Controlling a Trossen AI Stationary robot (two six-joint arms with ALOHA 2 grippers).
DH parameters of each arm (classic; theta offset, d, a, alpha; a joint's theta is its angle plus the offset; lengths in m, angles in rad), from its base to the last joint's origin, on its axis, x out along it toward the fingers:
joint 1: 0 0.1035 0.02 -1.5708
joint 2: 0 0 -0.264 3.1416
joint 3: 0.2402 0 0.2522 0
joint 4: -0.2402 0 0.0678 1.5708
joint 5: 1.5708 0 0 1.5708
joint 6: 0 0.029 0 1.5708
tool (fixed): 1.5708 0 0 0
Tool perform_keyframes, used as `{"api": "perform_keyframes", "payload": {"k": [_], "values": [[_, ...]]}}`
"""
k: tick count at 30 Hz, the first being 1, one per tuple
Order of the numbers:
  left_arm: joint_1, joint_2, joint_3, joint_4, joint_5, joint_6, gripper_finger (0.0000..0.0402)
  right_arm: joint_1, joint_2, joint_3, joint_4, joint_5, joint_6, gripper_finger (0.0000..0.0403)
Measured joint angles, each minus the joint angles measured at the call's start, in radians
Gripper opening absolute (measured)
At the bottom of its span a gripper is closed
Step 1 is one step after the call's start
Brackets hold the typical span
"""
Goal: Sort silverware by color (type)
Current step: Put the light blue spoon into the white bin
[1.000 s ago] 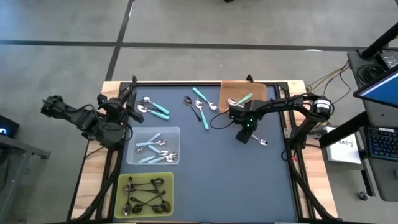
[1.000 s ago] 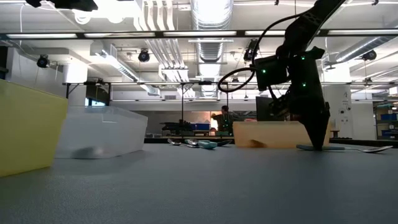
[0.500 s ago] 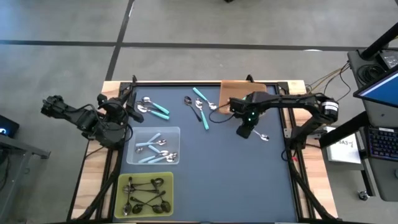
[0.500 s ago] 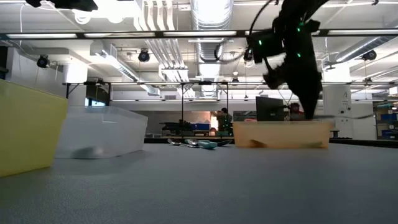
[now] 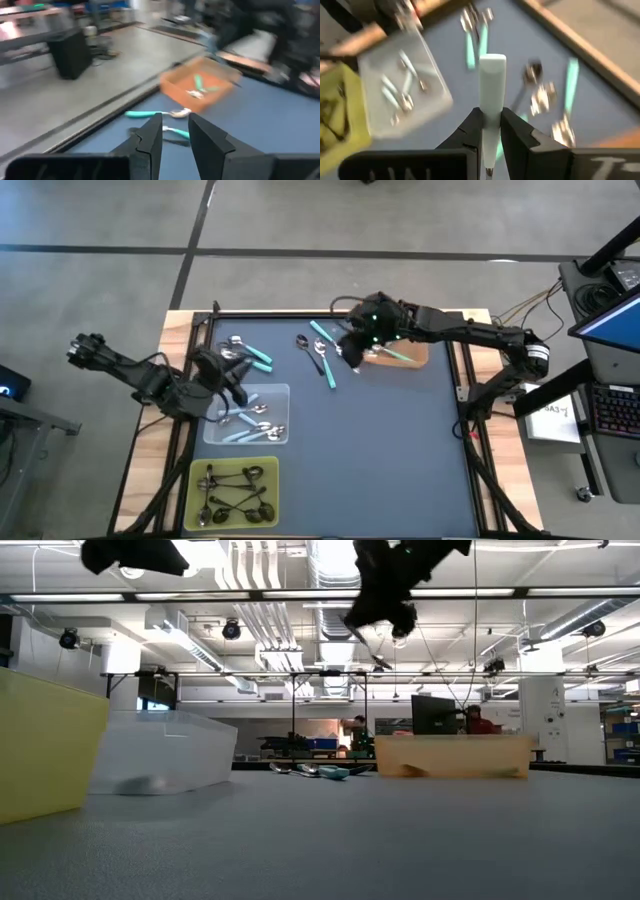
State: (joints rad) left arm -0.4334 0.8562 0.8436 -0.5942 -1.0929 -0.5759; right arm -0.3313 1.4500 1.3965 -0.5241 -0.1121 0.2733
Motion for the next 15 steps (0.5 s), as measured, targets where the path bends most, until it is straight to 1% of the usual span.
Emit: {"api": "perform_keyframes", "payload": {"k": [2, 6, 8, 10, 13, 15], "values": [[0.001, 0.025, 0.000, 0.067, 0.041, 0.095, 0.0078, 0.002, 0.016, 0.018, 0.057, -0.004, -0.009, 0.0041], [0.005, 0.025, 0.000, 0.178, 0.078, 0.276, 0.0078, 0.012, 0.064, 0.055, 0.129, -0.028, -0.023, 0.0043], [0.018, 0.021, 0.000, 0.256, 0.140, 0.390, 0.0078, 0.026, 0.093, 0.065, 0.179, -0.044, -0.038, 0.0042], [0.035, 0.020, 0.000, 0.319, 0.203, 0.472, 0.0078, 0.045, 0.126, 0.079, 0.233, -0.063, -0.049, 0.0040], [0.066, 0.028, 0.000, 0.367, 0.247, 0.507, 0.0078, 0.074, 0.168, 0.107, 0.289, -0.076, -0.060, 0.0040], [0.085, 0.042, 0.000, 0.383, 0.254, 0.505, 0.0078, 0.092, 0.186, 0.132, 0.317, -0.073, -0.086, 0.0040]]}}
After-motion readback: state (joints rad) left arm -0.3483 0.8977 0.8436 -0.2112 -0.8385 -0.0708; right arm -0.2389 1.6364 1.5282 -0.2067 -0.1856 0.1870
